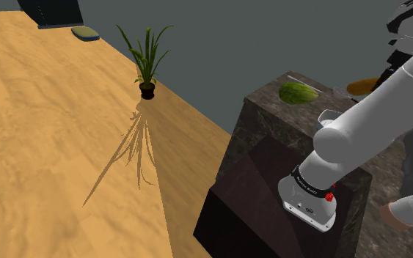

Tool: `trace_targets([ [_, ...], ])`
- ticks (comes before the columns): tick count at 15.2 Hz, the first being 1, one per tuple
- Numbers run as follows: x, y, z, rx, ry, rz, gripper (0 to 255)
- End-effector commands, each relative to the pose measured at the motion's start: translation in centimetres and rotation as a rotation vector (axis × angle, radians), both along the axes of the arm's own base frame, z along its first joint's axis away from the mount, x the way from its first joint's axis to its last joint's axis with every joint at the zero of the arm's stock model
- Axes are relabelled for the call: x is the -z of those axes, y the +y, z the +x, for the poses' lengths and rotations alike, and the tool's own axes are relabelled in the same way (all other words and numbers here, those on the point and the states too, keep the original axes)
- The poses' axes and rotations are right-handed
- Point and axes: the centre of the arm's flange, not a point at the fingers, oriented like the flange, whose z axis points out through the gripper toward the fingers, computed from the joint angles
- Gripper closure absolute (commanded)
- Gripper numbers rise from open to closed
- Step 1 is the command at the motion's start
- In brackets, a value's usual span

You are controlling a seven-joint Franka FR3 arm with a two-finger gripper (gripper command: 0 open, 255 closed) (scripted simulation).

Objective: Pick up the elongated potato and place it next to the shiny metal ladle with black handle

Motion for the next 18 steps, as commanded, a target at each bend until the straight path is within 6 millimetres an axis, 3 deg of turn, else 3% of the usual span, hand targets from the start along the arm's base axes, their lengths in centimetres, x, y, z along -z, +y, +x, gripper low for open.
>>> trace_targets([
  [1, 0.2, -1.2, -2.1, -0.005, -0.001, -0.002, 255],
  [9, 0.2, -6.0, -10.9, -0.005, -0.001, -0.002, 255],
  [18, 4.9, -6.0, -10.9, -0.005, -0.001, -0.002, 255],
])
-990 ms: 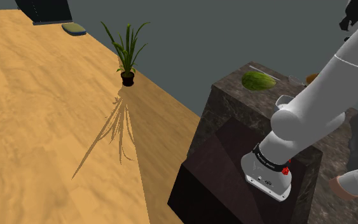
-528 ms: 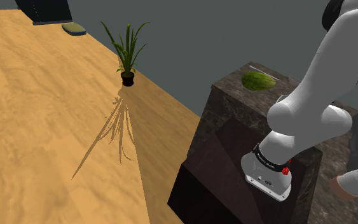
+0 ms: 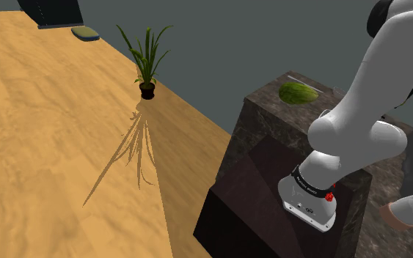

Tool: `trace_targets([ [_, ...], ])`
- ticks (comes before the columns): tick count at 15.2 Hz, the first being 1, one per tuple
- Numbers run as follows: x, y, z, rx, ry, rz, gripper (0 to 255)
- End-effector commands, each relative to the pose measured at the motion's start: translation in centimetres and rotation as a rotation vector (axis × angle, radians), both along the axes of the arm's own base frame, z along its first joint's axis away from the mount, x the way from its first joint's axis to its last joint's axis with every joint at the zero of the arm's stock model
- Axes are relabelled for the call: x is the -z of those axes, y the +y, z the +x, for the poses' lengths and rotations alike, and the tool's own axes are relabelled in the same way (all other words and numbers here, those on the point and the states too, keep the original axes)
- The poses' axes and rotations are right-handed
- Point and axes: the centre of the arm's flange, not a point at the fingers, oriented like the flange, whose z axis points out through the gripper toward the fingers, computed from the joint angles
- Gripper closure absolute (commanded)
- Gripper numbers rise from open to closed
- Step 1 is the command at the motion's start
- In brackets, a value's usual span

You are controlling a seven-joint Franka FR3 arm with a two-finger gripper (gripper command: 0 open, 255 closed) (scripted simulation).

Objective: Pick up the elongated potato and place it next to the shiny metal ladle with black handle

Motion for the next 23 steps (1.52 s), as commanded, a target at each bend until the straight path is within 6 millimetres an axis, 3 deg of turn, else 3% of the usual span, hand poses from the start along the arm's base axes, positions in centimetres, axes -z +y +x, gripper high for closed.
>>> trace_targets([
  [1, 1.0, -0.1, -0.1, 0.0, 0.0, 0.0, 255],
  [15, 8.7, -0.1, -0.1, 0.0, 0.0, 0.0, 255],
  [23, 8.7, -0.1, -0.1, 0.0, 0.0, 0.0, 255],
])
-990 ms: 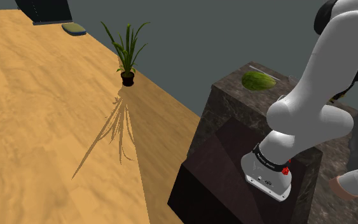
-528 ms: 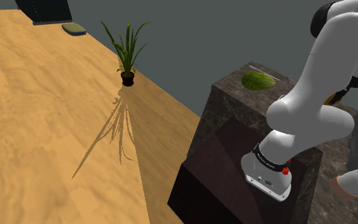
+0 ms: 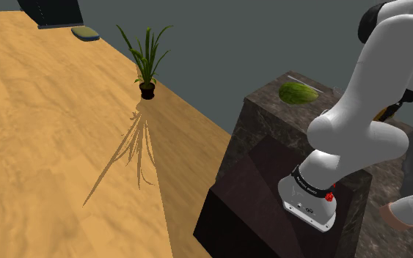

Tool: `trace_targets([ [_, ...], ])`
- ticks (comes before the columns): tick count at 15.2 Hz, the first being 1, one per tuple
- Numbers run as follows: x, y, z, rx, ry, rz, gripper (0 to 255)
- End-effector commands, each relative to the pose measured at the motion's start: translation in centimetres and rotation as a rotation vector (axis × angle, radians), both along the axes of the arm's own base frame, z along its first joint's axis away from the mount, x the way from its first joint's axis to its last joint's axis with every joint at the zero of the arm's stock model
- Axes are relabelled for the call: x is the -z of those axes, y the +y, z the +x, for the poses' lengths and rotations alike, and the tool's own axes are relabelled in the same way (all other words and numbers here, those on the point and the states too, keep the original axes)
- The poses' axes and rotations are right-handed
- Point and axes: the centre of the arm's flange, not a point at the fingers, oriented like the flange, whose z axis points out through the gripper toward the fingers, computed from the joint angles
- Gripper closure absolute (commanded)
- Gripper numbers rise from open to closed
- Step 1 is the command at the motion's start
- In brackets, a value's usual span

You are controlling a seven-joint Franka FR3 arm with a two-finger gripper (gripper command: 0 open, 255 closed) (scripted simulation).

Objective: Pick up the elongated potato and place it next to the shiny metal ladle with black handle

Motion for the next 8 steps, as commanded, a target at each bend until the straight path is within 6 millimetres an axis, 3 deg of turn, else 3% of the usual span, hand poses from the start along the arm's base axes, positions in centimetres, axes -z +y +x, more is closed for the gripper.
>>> trace_targets([
  [1, 0.6, 0.0, 0.8, -0.008, -0.006, 0.01, 0],
  [6, 0.6, 0.0, 0.7, -0.008, -0.006, 0.01, 0],
  [8, -2.1, -0.1, 0.8, -0.008, -0.006, 0.01, 0],
])
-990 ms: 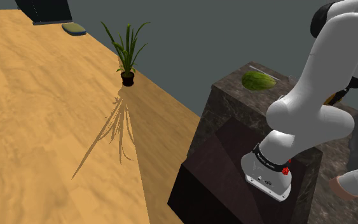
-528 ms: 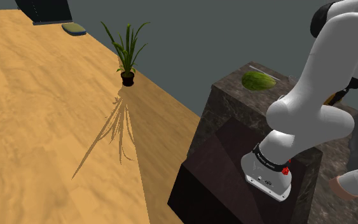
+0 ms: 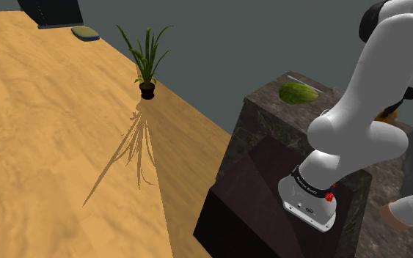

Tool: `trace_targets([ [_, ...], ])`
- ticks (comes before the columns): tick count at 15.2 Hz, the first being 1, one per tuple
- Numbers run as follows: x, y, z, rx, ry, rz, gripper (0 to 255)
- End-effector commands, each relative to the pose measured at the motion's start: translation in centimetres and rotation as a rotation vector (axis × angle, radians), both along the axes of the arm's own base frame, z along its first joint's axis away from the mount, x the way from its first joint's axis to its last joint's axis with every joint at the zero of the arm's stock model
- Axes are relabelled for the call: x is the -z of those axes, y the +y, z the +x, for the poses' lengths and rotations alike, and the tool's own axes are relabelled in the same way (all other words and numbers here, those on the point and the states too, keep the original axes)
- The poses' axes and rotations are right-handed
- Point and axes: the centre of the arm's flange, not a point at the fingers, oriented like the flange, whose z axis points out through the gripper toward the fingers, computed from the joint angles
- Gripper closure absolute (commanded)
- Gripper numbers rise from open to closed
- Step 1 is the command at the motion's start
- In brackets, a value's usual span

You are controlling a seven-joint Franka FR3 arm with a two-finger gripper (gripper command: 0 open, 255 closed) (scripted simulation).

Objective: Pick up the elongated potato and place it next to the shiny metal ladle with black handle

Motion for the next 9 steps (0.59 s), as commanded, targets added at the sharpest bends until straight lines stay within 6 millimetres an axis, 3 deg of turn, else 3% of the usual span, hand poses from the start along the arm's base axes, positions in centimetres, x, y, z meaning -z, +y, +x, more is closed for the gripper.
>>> trace_targets([
  [1, -2.3, -0.2, 0.1, 0.0, 0.0, 0.002, 0],
  [2, -3.3, -0.3, 0.2, 0.0, 0.0, 0.002, 0],
  [9, -3.3, -0.3, 0.2, 0.0, 0.0, 0.002, 0],
])
